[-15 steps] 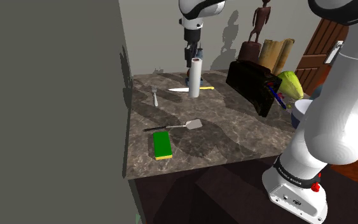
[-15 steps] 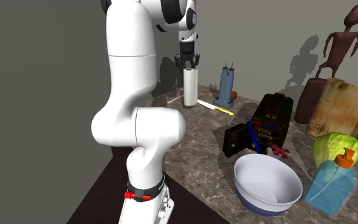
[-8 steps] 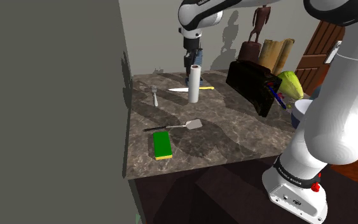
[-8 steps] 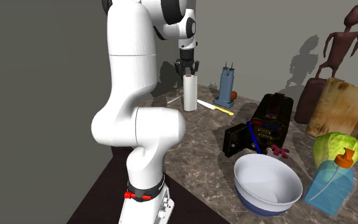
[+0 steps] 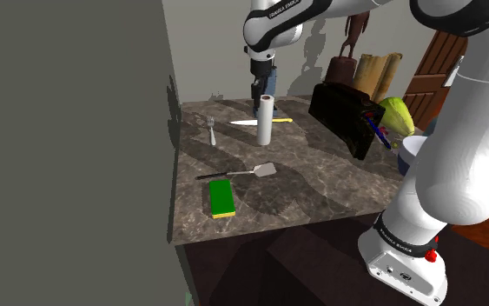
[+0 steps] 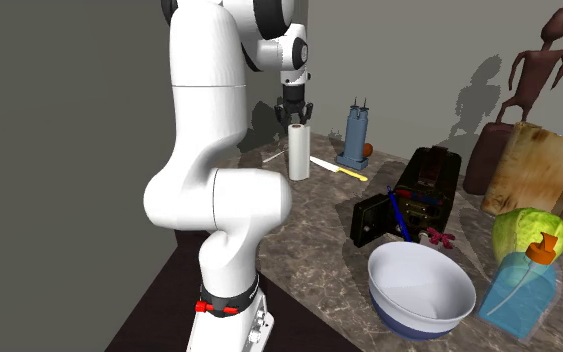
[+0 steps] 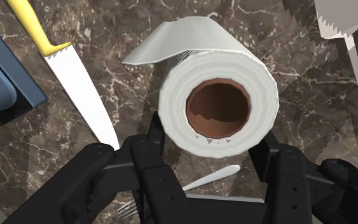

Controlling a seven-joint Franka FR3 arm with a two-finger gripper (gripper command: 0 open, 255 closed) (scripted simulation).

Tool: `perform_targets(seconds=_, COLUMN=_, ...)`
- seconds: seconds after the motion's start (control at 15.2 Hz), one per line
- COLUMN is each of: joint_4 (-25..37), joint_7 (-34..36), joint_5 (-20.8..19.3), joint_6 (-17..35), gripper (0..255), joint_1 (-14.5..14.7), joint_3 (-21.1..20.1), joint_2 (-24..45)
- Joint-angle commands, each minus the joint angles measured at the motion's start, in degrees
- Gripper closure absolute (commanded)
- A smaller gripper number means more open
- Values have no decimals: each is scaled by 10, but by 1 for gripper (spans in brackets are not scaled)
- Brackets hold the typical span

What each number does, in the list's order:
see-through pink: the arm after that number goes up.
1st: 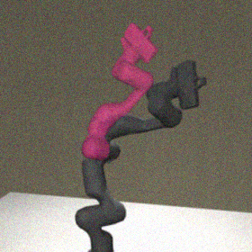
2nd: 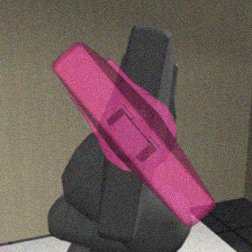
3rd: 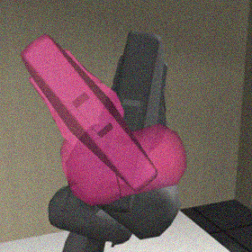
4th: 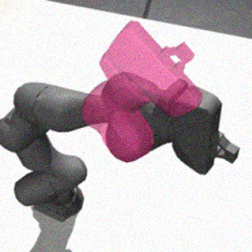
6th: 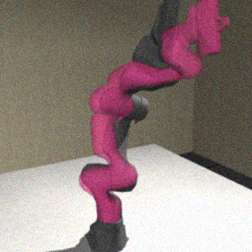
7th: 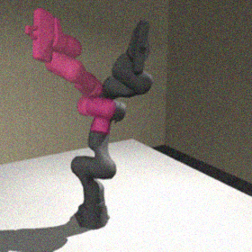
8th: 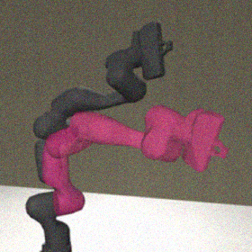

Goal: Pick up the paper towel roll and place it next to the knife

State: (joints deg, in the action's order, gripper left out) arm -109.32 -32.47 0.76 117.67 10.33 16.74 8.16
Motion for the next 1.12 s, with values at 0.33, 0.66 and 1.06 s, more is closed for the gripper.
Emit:
perform_targets(seconds=0.33, joint_4=0, joint_7=0, joint_5=0, joint_6=0, gripper=0, joint_1=0, joint_3=0, joint_2=0)
perform_targets(seconds=0.66, joint_4=25, joint_7=3, joint_5=-4, joint_6=-36, gripper=0, joint_1=1, joint_3=0, joint_2=-12)
perform_targets(seconds=1.06, joint_4=50, joint_7=4, joint_5=-6, joint_6=-68, gripper=0, joint_1=2, joint_3=0, joint_2=-19)
